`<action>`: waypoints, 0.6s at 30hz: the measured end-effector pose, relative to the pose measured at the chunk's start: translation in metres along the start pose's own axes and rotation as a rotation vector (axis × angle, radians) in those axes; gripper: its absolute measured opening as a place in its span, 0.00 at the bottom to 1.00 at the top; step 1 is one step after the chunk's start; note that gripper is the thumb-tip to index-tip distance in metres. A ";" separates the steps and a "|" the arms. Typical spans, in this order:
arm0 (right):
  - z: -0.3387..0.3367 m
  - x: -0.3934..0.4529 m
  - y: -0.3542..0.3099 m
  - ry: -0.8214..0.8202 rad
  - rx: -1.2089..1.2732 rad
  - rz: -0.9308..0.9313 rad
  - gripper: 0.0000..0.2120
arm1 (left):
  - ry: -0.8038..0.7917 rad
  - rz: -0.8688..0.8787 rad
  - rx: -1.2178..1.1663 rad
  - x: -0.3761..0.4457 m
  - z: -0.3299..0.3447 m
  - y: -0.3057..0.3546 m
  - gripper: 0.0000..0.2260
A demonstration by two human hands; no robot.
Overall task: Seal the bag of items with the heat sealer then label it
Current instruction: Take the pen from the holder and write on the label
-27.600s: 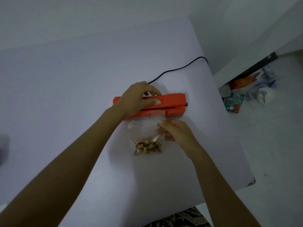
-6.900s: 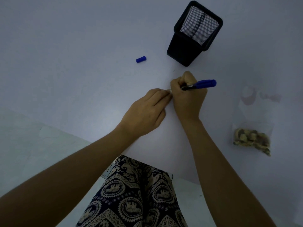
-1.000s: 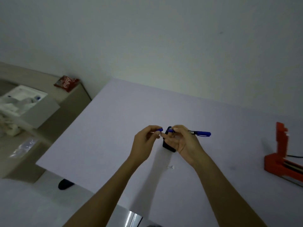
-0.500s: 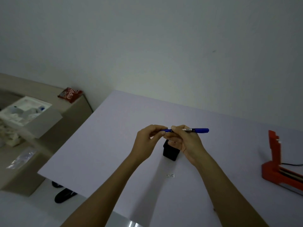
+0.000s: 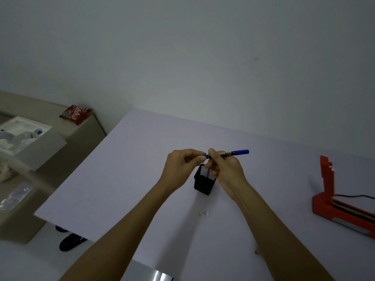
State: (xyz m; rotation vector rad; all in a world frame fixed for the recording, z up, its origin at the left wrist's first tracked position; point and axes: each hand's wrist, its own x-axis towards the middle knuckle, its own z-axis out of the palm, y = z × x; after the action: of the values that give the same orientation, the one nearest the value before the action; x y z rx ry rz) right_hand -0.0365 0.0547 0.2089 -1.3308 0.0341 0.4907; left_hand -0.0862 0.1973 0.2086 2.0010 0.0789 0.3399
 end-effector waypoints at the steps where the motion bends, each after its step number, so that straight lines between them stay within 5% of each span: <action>1: -0.001 0.001 0.000 -0.003 -0.061 0.026 0.08 | -0.007 -0.008 0.008 0.002 -0.002 -0.002 0.08; 5: -0.018 0.010 0.009 0.019 -0.154 0.156 0.14 | 0.055 -0.099 0.062 0.014 -0.012 -0.024 0.07; 18: -0.075 0.042 0.059 0.117 -0.318 0.380 0.04 | -0.057 -0.266 0.345 0.034 0.030 -0.102 0.07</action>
State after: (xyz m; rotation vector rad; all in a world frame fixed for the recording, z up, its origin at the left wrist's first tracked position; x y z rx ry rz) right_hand -0.0012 0.0068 0.1233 -1.6743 0.3218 0.7612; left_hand -0.0358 0.2236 0.1121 2.3039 0.3869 0.1017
